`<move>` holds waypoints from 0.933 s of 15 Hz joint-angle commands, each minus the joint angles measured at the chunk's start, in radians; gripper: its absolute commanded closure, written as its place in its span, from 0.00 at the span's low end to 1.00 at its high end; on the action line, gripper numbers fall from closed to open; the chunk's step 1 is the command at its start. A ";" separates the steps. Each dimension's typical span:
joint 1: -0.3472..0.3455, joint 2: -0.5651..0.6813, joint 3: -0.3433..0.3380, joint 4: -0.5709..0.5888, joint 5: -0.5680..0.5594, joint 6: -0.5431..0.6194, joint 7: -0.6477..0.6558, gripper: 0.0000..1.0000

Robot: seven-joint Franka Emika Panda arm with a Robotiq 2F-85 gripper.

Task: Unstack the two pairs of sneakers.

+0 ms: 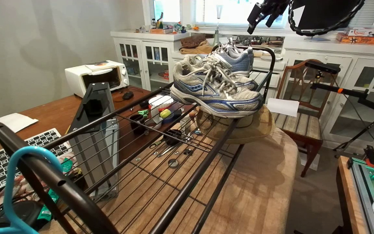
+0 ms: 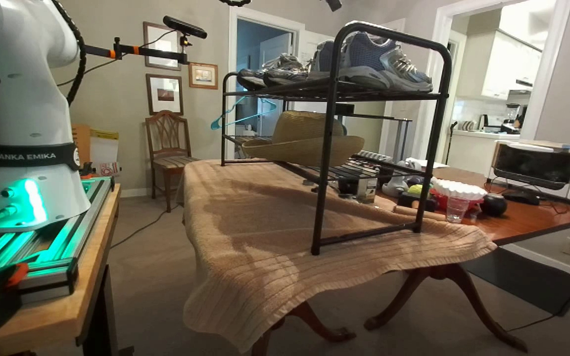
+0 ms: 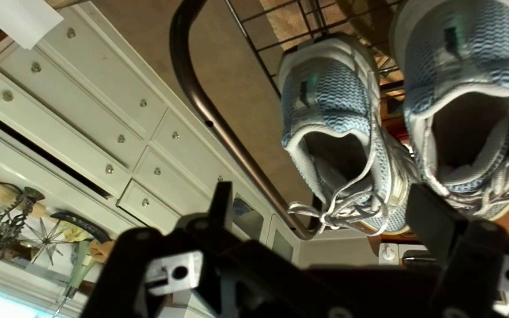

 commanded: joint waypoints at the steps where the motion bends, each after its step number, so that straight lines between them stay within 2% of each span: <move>1: 0.022 -0.024 0.006 -0.001 0.077 -0.056 -0.053 0.00; 7: 0.051 -0.057 0.002 -0.015 0.149 -0.070 -0.122 0.00; 14: 0.036 -0.046 0.018 -0.001 0.124 -0.061 -0.102 0.00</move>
